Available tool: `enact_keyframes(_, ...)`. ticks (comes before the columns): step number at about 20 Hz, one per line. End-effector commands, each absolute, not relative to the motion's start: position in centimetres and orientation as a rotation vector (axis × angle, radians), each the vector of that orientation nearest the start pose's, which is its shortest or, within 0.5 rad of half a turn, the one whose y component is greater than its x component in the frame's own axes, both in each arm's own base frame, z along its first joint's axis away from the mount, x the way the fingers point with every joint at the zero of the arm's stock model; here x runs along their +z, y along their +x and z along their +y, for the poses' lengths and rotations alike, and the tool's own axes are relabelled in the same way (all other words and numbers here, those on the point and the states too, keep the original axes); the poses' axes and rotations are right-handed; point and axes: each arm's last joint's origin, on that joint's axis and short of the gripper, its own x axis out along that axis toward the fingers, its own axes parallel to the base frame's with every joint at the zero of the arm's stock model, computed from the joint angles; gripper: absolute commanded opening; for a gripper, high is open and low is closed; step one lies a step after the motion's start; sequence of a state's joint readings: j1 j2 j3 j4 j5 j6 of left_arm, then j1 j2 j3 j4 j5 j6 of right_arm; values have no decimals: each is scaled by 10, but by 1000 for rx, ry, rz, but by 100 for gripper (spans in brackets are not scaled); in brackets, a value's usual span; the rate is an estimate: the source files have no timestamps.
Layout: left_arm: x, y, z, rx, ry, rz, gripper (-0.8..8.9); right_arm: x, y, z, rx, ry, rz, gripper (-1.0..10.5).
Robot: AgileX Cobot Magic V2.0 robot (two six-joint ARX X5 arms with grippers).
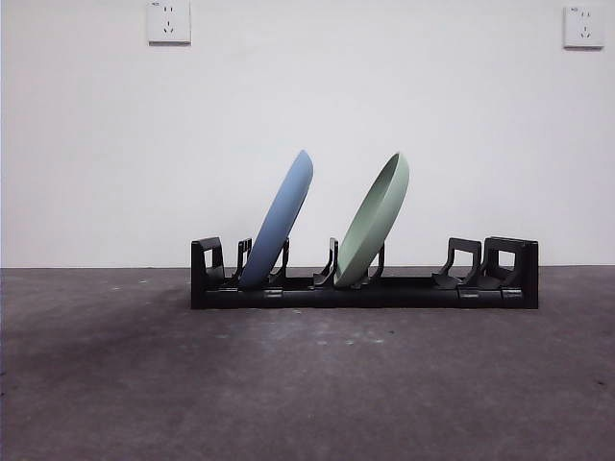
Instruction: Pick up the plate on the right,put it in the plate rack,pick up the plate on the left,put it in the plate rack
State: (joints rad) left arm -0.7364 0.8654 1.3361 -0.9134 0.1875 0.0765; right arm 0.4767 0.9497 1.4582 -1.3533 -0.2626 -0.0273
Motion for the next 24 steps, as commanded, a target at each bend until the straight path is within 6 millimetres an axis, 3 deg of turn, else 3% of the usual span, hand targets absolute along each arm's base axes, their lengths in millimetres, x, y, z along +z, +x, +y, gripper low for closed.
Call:
enact_keyframes(1, 429, 90, -90, -931, 187, 403, -3, 416, 97, 59, 707, -114, 878, -11)
enact_keyframes(16, 428, 93, -92, -920, 191, 410, -3, 410, 114, 61, 508, -185, 915, 3)
enact_keyframes(21, 433, 102, -91, -715, 237, 319, -3, 404, 126, 67, 492, -200, 958, 3)
enact_keyframes(24, 442, 108, -79, -579, 293, 212, -3, 401, 133, 71, 489, -206, 983, 3)
